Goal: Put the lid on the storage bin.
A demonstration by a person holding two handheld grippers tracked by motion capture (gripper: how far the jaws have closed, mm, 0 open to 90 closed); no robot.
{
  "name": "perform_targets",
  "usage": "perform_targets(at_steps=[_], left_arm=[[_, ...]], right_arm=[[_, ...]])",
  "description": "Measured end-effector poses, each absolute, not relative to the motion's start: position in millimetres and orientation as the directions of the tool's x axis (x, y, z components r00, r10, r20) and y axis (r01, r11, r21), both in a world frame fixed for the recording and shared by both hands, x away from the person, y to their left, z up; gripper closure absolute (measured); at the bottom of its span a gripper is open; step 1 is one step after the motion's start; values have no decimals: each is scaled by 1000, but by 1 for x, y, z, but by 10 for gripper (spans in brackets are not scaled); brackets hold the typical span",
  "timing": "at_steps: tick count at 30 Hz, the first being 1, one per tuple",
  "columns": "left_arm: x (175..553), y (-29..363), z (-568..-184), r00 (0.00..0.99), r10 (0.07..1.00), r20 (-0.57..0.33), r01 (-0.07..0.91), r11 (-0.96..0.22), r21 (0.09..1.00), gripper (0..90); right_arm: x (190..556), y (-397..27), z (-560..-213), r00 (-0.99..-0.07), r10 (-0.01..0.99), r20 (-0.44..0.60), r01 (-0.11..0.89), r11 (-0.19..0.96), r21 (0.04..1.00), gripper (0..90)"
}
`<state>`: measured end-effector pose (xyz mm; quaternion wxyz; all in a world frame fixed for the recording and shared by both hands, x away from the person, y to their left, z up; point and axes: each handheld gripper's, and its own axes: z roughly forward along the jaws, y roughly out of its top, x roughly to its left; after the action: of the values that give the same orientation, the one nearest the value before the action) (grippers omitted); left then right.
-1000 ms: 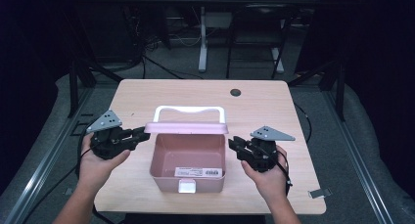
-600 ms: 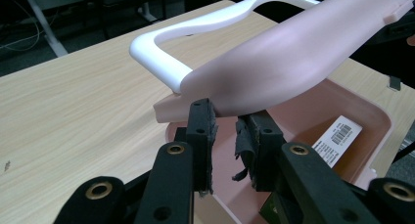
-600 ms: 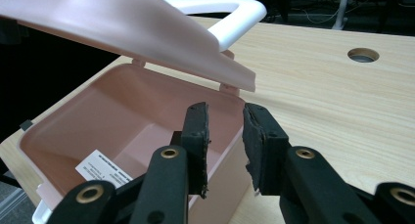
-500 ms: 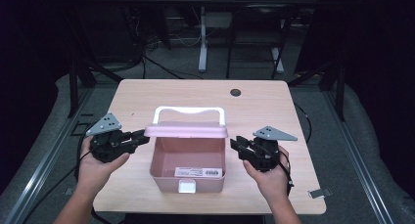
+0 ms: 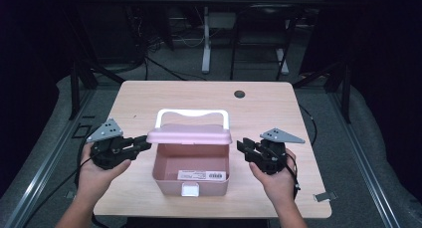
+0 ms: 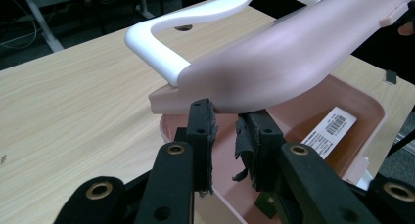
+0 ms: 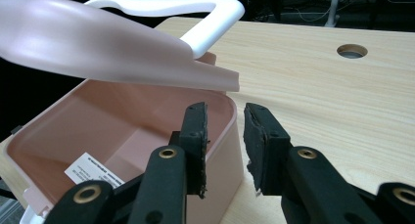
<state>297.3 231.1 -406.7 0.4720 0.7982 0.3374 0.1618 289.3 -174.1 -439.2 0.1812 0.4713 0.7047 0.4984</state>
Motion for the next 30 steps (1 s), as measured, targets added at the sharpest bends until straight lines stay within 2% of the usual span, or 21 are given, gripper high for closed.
perform_targets(at_steps=[30], left_arm=[[280, 236, -416, 734, 675, -75, 395, -334, 856, 757]], right_arm=[[297, -182, -451, -445, 864, 236, 517, 32, 855, 690]])
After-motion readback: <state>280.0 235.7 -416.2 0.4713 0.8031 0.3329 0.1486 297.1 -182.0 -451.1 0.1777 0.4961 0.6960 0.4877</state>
